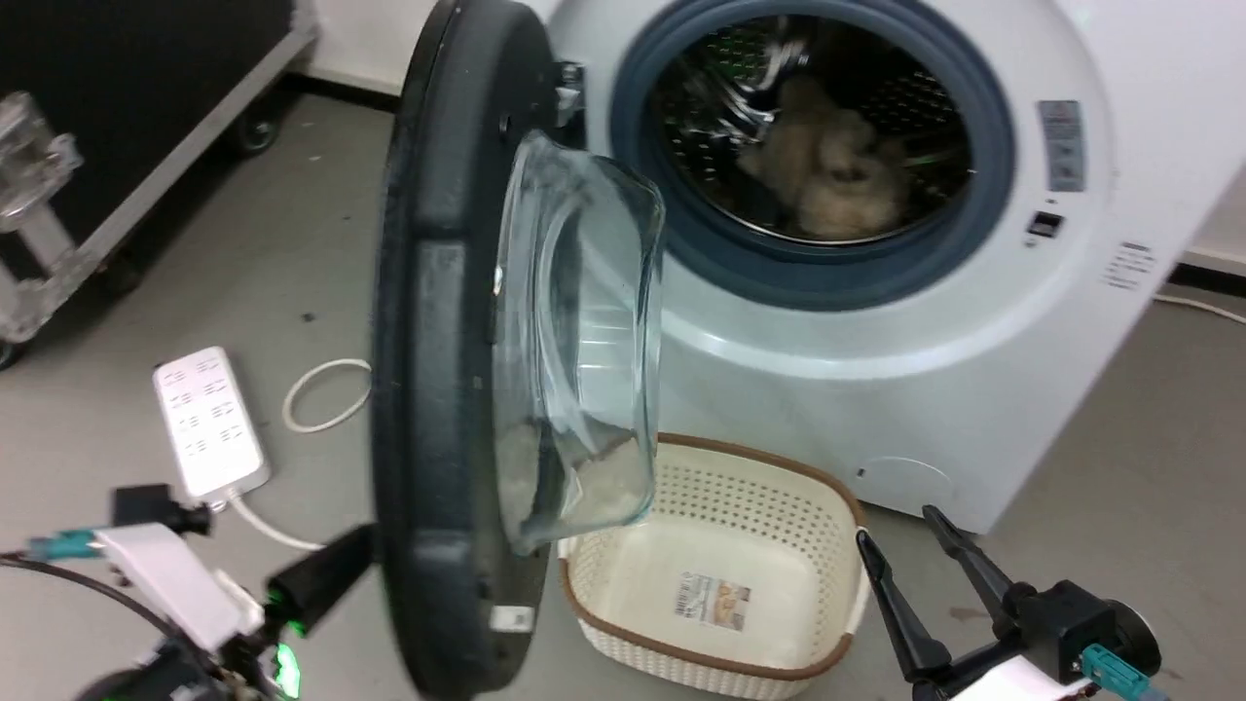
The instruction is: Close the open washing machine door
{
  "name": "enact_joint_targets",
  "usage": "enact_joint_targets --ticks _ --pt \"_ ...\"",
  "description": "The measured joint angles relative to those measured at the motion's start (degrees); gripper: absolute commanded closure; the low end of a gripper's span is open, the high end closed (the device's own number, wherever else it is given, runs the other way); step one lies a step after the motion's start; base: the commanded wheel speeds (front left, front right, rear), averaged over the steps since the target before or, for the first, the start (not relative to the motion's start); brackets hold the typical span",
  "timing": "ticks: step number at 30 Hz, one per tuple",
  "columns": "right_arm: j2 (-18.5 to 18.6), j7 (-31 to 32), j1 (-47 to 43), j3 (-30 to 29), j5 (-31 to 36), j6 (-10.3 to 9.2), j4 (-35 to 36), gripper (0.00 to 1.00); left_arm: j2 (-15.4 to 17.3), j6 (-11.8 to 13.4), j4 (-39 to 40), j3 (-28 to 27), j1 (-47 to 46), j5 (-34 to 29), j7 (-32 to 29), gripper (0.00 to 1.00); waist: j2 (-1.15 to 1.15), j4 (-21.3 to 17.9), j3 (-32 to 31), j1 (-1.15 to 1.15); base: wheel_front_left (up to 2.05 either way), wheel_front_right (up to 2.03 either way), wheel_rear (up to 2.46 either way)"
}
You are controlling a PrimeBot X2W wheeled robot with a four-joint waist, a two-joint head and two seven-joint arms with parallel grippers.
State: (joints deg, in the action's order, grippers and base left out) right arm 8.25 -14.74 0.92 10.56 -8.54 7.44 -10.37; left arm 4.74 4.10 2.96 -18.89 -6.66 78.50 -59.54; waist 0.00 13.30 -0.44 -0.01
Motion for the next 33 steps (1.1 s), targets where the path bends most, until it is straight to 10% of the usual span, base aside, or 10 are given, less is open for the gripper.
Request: enact_joint_targets --ticks 16,33 --pt "2.74 1.08 1.85 -0.82 -0.64 0.0 2.05 0.0 -1.76 -6.53 -1.11 22.8 6.2 12.66 21.49 1.0 0.0 -15.73 6.18 0.01 0.0 0.0 0.0" --pt "0.77 0.01 7.03 0.68 -3.15 0.0 -2.49 0.0 -2.01 -11.32 -28.19 34.73 -30.08 21.37 62.11 1.0 0.0 -35.32 16.92 0.02 0.0 0.0 0.0"
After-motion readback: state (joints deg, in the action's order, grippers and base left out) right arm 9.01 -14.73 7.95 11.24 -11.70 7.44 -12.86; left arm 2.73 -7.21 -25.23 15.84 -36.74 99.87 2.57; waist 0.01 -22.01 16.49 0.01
